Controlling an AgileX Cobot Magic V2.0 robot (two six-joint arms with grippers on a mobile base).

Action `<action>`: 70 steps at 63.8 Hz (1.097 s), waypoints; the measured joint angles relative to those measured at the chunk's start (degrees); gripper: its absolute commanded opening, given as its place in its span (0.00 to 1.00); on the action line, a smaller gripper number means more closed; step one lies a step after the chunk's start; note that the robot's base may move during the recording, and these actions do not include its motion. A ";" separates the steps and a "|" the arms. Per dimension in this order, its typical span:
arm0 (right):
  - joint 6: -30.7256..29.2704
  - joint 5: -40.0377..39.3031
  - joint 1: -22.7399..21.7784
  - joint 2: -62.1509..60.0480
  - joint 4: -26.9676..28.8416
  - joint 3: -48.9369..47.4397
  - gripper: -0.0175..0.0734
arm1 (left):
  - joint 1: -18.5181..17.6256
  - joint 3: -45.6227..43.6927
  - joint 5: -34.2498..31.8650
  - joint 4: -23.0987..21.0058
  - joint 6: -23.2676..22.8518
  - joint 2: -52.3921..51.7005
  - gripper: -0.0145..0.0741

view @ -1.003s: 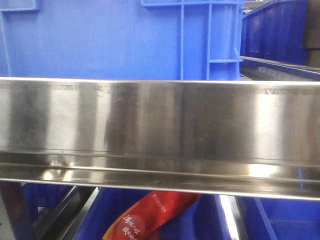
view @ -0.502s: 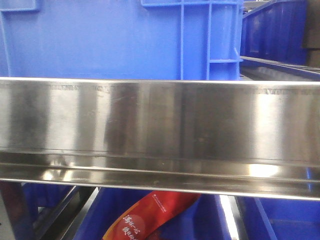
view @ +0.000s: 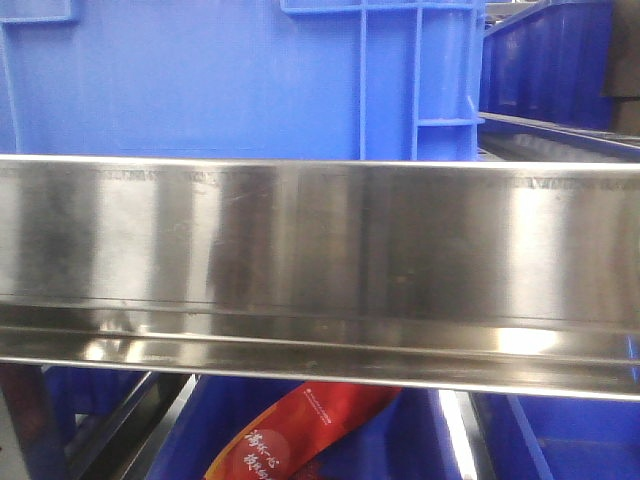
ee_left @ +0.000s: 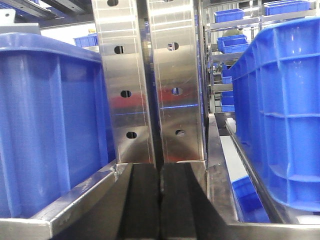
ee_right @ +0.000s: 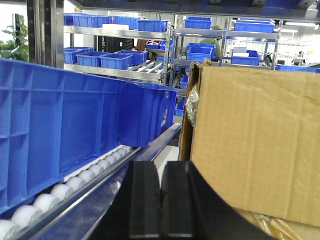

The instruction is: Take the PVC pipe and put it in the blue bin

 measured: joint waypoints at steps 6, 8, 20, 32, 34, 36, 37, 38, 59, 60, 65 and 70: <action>1.28 -0.75 0.00 0.00 -0.92 1.18 0.01 | 0.00 0.00 0.00 0.00 0.00 0.00 0.04; 1.74 -1.02 0.00 0.00 -0.92 1.65 0.01 | 0.00 0.00 0.00 0.00 0.00 0.00 0.04; 2.32 -3.91 0.00 0.00 -0.99 4.38 0.01 | 0.00 0.00 0.00 0.00 0.00 0.00 0.04; 2.60 -4.03 0.00 0.00 -1.04 4.68 0.01 | 0.00 0.00 0.00 0.00 0.00 0.00 0.04; 2.60 -3.74 0.00 0.00 -1.04 4.68 0.01 | 0.00 0.00 0.00 0.00 0.00 0.00 0.04; 2.60 -3.42 0.00 0.00 -1.04 4.68 0.01 | 0.00 0.00 0.00 0.00 0.00 0.00 0.04; 2.60 -3.31 0.00 0.00 -1.04 4.68 0.01 | 0.00 0.00 0.00 0.00 0.00 0.00 0.04; 2.60 -3.02 0.00 0.00 -1.04 4.68 0.01 | 0.00 0.00 0.00 0.00 0.00 0.00 0.04; 2.60 -7.37 -1.44 0.00 -1.13 8.50 0.01 | 0.00 0.00 0.00 0.00 0.00 0.00 0.04; 2.60 -7.55 -1.55 0.00 -1.13 8.50 0.01 | 0.00 0.00 0.00 0.00 0.00 0.00 0.04; 2.60 -7.81 -2.47 0.00 -1.13 8.50 0.01 | 0.00 0.00 0.00 0.00 0.00 0.00 0.04; 2.72 -7.81 -3.41 0.00 -1.13 8.50 0.01 | 0.00 0.00 0.00 0.00 0.00 0.00 0.04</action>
